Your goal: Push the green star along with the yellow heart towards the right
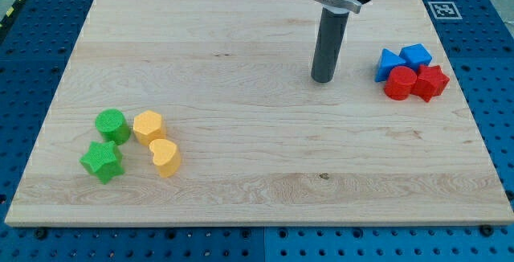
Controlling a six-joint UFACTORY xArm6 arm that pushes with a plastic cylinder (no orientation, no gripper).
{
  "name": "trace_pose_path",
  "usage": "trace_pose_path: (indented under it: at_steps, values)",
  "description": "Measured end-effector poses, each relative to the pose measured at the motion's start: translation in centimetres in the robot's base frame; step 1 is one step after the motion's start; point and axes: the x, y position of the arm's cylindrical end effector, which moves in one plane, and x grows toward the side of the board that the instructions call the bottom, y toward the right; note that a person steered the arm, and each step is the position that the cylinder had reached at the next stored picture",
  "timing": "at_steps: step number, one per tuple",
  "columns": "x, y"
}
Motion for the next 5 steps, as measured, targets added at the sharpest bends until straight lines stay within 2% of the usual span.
trace_pose_path:
  at_steps: [2,3,4,5]
  values:
    - [-0.5,-1.3]
    - [-1.9,-4.7]
    - [-3.9,-4.9]
    - [-5.7,-7.7]
